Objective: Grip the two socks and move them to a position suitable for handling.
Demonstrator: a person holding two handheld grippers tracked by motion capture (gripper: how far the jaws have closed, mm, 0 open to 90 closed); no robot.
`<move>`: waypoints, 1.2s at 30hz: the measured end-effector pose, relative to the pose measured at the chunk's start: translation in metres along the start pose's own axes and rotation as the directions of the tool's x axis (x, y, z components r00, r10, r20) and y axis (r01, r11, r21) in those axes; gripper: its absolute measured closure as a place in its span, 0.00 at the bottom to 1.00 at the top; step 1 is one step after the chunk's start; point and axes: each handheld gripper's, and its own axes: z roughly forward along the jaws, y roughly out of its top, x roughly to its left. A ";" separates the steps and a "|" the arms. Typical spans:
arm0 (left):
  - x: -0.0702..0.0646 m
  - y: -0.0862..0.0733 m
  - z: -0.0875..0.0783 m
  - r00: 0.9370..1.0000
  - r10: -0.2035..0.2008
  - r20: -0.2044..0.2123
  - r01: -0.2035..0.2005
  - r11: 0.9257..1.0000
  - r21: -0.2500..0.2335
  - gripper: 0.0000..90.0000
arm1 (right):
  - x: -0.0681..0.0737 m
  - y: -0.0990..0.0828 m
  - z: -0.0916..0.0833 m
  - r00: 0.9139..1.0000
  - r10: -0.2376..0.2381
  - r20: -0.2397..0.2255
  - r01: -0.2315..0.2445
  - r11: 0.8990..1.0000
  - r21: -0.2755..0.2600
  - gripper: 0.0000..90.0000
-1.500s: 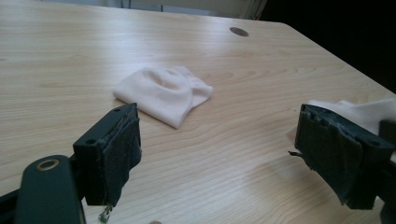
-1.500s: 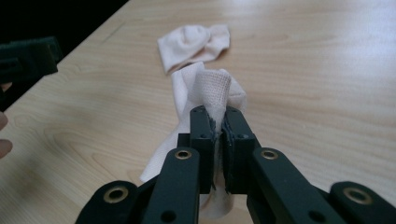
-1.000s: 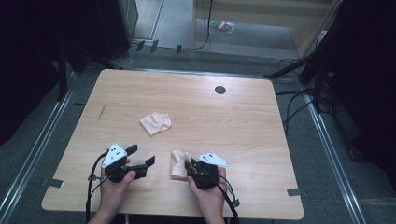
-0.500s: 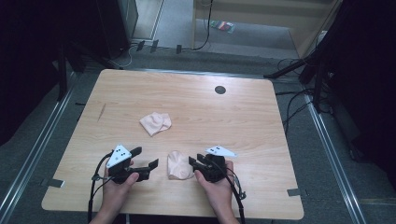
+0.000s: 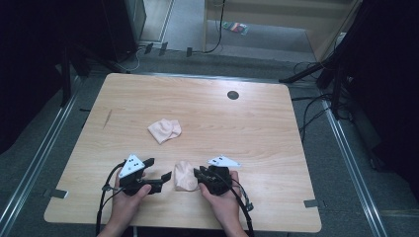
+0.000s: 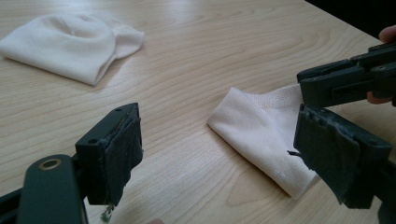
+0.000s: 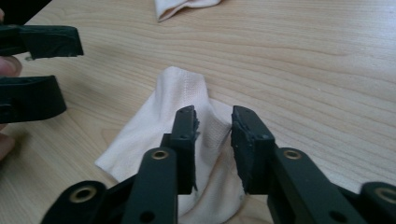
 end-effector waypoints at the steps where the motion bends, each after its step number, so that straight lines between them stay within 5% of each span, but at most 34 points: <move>1: 0.000 0.000 0.000 1.000 -0.002 0.002 0.002 1.000 0.001 0.17 | 0.000 0.000 -0.001 1.000 -0.003 -0.003 0.003 1.000 -0.003 0.87; 12: 0.000 -0.001 0.002 1.000 -0.005 0.016 0.004 1.000 0.017 0.17 | 0.007 0.005 -0.012 0.998 -0.026 -0.053 0.022 0.998 -0.064 0.99; 17: -0.010 0.000 0.008 0.995 -0.006 0.103 0.000 0.998 0.055 0.17 | 0.015 0.013 -0.019 0.997 -0.052 -0.050 0.047 0.994 -0.094 1.00; 20: -0.024 -0.001 0.011 0.994 0.021 0.111 -0.029 0.997 0.073 0.15 | 0.024 0.019 -0.023 0.996 -0.086 -0.038 0.081 0.990 -0.111 1.00; 28: -0.044 -0.004 0.028 0.999 0.022 0.034 -0.029 0.978 0.205 0.18 | 0.029 0.026 -0.032 0.995 -0.078 -0.064 0.069 0.989 -0.134 1.00; 31: -0.048 -0.005 0.033 0.998 0.056 0.025 -0.060 0.971 0.232 0.38 | 0.033 0.028 -0.035 0.994 -0.083 -0.073 0.072 0.987 -0.143 1.00; 36: -0.045 -0.001 0.029 0.997 0.066 0.049 -0.074 0.980 0.185 0.78 | 0.037 0.032 -0.037 0.992 -0.094 -0.084 0.080 0.984 -0.157 1.00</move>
